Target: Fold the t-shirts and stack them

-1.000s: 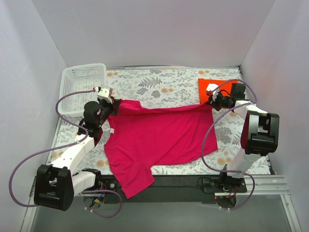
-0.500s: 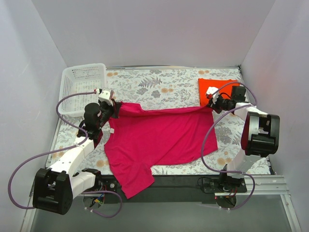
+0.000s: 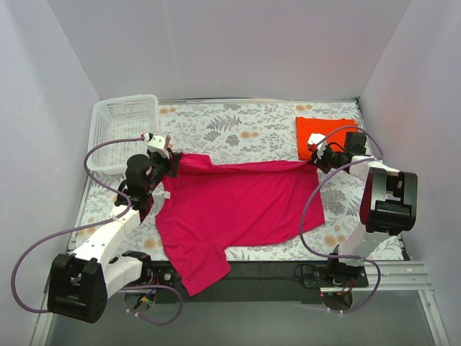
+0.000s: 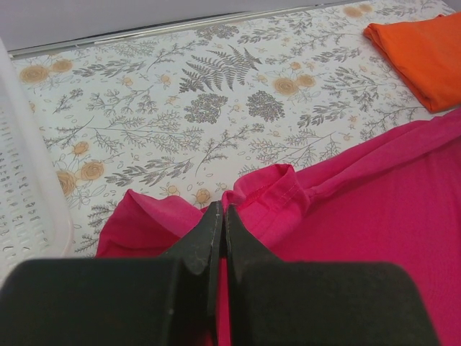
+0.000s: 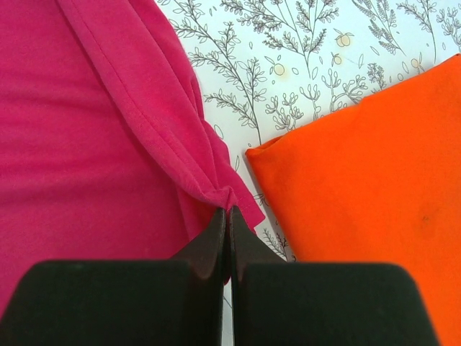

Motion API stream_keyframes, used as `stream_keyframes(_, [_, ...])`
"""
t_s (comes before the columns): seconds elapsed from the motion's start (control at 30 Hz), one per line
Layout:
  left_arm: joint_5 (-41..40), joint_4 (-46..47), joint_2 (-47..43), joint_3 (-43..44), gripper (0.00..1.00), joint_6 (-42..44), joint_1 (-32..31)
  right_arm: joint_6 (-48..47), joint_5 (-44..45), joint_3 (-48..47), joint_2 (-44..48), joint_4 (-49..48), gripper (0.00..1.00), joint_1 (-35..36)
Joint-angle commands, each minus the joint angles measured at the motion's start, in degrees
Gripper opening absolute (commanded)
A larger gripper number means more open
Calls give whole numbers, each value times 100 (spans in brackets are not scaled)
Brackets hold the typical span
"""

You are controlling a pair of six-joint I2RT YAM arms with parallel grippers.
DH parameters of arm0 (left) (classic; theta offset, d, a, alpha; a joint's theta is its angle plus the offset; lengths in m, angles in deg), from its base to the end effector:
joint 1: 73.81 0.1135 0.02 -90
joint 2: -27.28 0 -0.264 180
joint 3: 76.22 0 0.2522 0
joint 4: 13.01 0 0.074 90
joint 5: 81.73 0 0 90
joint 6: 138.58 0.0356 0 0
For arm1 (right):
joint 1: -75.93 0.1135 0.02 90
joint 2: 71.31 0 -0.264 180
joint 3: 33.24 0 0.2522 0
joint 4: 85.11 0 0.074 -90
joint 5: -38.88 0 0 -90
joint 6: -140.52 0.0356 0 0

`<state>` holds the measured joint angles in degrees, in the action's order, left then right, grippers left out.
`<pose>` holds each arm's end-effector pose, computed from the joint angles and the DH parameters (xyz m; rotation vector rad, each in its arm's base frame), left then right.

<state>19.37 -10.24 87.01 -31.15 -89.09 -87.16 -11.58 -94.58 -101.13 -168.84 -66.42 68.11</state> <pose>0.2295 -0.0615 0.2552 -0.2924 1.8315 -0.8396 0.3403 -0.0220 0.1759 -1.2582 1.7468 0.2311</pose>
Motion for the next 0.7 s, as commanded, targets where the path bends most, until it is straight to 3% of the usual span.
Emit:
stream_keyframes(0.0, [-142,-36,-84,-72,0,122,-37,-109,-92,60,244,52,1,-27])
stream_keyframes(0.4, [-178,-177,-57,-72,0,237,-160,-135,-13,113,270,157,1,-36])
stream_keyframes(0.67, [-230,-194,-75,-99,0,272,-221,-267,-30,315,490,219,7,-98])
